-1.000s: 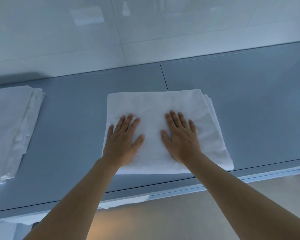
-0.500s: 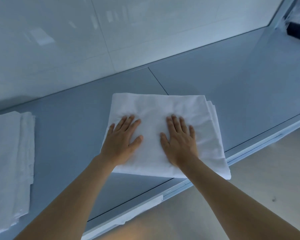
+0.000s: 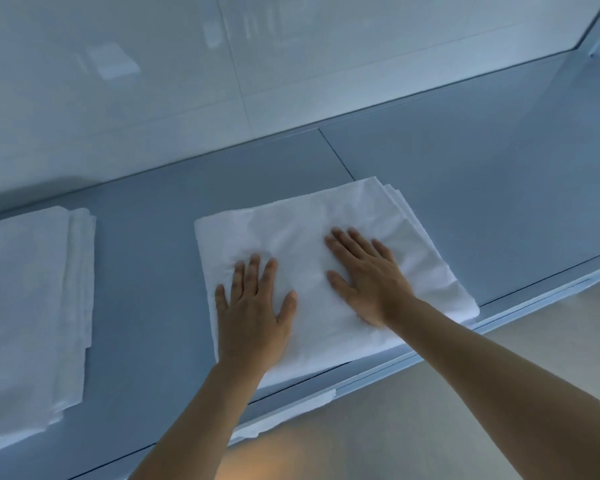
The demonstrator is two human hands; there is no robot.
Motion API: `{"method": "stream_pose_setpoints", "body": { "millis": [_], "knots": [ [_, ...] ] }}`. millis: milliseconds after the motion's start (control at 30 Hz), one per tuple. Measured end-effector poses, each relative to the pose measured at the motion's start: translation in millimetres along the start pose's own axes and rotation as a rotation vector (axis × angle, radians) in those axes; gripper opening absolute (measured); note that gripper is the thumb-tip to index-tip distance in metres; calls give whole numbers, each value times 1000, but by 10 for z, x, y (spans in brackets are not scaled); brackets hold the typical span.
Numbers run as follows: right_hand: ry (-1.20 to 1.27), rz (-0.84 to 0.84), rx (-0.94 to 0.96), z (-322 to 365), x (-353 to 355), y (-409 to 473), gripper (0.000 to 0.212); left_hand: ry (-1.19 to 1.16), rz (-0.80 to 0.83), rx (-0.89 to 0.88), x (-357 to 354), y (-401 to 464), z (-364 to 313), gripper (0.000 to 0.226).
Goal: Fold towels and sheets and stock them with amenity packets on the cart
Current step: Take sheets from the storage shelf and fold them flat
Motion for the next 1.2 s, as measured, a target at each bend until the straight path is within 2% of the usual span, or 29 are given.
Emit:
{"method": "stream_pose_setpoints", "body": {
  "millis": [200, 333, 400, 500, 600, 700, 867, 1033, 1200],
  "knots": [
    [-44, 130, 268, -70, 136, 271, 71, -15, 6, 282, 2, -406, -376, 70],
    [-56, 165, 242, -22, 207, 283, 70, 60, 110, 326, 64, -391, -474, 73],
    [-33, 166, 105, 120, 190, 185, 69, 165, 92, 249, 208, -252, -392, 68],
    [114, 133, -122, 472, 74, -48, 73, 316, -17, -37, 403, 196, -145, 58],
    [192, 50, -223, 678, -50, -231, 75, 343, 49, -146, 433, 676, 200, 60],
    [139, -25, -214, 702, -142, -286, 74, 271, 145, -46, 264, 827, 497, 68],
    [82, -25, -116, 573, -198, -155, 77, 123, 76, 88, 128, 679, 567, 78],
    [32, 60, 91, 355, -61, 112, 76, 56, 41, 294, 133, 402, 475, 71],
    [-26, 177, 334, 152, 75, 355, 74, 97, 90, 498, 99, -15, 173, 76]
  ]
}}
Point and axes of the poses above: each hand's wrist, its own y-axis towards the middle knuckle, its own x-axis out of the back of the hand, z = x × y, the point moved 3 cm from there along y, towards the middle knuckle, and after that the axes turned 6 degrees about y, right-handed, at the moved point
